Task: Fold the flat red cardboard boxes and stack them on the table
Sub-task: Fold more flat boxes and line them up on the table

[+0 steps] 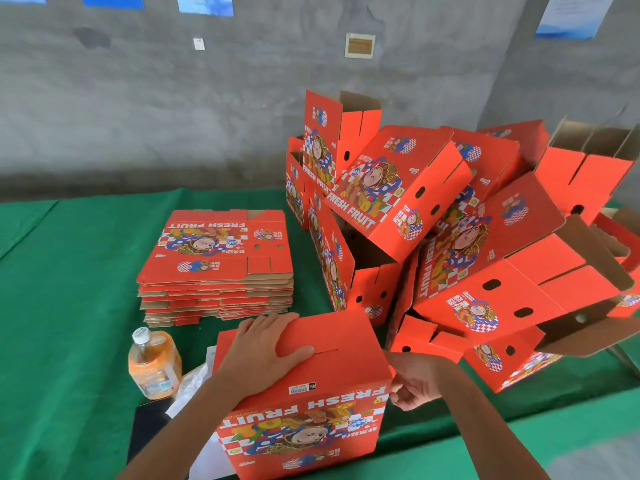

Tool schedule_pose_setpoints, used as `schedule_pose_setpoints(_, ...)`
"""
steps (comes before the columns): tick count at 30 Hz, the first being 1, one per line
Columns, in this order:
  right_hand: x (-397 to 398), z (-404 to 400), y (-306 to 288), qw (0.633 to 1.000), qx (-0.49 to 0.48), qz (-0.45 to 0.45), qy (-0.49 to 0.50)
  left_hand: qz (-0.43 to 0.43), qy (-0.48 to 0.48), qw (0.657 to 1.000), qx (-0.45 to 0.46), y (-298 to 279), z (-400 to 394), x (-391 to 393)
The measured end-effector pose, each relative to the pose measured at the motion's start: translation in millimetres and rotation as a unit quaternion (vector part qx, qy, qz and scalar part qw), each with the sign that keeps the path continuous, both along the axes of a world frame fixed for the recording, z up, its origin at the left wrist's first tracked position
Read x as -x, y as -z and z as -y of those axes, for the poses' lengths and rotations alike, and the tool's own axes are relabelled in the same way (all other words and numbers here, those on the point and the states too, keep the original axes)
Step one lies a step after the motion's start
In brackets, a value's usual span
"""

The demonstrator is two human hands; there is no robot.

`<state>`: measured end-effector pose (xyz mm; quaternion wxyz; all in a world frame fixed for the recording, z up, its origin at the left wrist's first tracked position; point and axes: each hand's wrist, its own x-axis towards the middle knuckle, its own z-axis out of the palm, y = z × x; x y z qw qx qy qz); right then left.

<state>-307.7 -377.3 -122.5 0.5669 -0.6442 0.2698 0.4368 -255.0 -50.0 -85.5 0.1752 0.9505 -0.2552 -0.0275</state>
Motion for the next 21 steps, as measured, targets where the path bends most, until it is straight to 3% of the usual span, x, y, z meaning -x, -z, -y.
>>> schedule_pose_setpoints(3, -10.1, -4.8, -5.1, 0.998, -0.006, 0.011, 0.056, -0.01, -0.016, 1.0, 0.008, -2.9, -7.0, -9.8)
schedule_pose_setpoints(9, -26.8, -24.6, -20.8, 0.999, 0.047, 0.025, -0.007, -0.023, -0.043, 0.998, 0.044, -0.9, -22.1, -13.0)
schedule_pose_setpoints(14, -36.4, -28.1, -39.6, 0.992, 0.048, 0.112, -0.03, -0.032, -0.075, 0.994, 0.076, -0.7, -35.6, -13.8)
schedule_pose_setpoints(21, -44.8, -43.3, -40.1, 0.995, 0.056, 0.068, -0.057, -0.054, -0.072, 0.989, 0.118, 3.5, -50.4, -19.2)
